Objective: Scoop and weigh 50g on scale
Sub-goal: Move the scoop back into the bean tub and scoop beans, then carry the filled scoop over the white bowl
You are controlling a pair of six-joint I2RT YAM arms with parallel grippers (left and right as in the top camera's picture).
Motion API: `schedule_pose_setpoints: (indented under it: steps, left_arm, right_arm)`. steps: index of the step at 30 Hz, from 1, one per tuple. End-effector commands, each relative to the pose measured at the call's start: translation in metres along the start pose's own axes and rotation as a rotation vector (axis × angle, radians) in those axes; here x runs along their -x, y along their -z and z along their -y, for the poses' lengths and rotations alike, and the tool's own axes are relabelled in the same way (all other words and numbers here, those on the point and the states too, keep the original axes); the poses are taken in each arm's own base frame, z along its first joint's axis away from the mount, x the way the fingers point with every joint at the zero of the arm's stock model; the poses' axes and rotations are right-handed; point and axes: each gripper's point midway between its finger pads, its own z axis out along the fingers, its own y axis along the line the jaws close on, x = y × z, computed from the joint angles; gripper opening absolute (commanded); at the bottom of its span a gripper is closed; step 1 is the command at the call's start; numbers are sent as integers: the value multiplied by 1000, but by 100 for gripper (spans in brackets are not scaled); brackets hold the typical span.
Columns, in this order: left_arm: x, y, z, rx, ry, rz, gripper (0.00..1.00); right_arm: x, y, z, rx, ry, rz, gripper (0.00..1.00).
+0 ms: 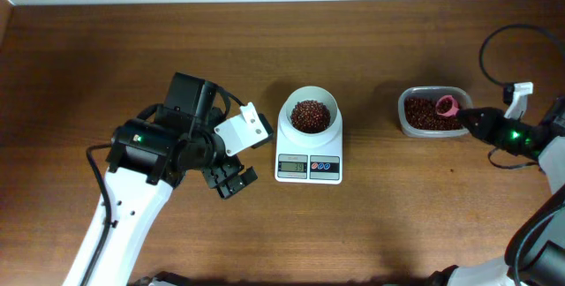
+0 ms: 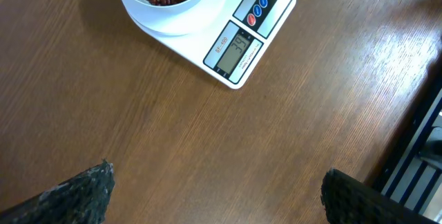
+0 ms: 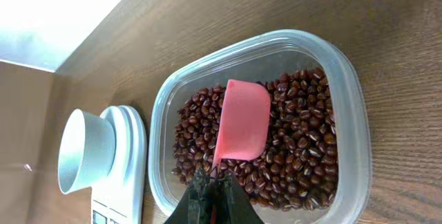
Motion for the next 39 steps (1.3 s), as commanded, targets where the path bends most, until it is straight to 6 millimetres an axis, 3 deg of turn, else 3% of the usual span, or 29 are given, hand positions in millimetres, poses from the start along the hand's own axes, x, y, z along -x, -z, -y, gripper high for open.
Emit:
schedule_pose_setpoints:
  steps: [1,12,20,25,33,39]
  left_arm:
    - [5,7,-1,11,-15,26,99]
    - [5,7,-1,11,-15,26,99]
    - [5,7,-1,11,-15,26,99]
    - [5,7,-1,11,-15,26,99]
    - [5,7,-1,11,-15,26,99]
    - [5,7,-1,11,-15,26,99]
  right_arm:
    - [-1,2,-10,52,-36,8,4]
    - [-1,0,-52,268,-64,-4,4]
    - [-27,-39,-105,354,38,-138,4]
    - [-44,-67,-149,422,69,-223,4]
    - [-75,-86,-190,485,101,-332,4]
    - [-86,-100,-222,552,260,-325,4]
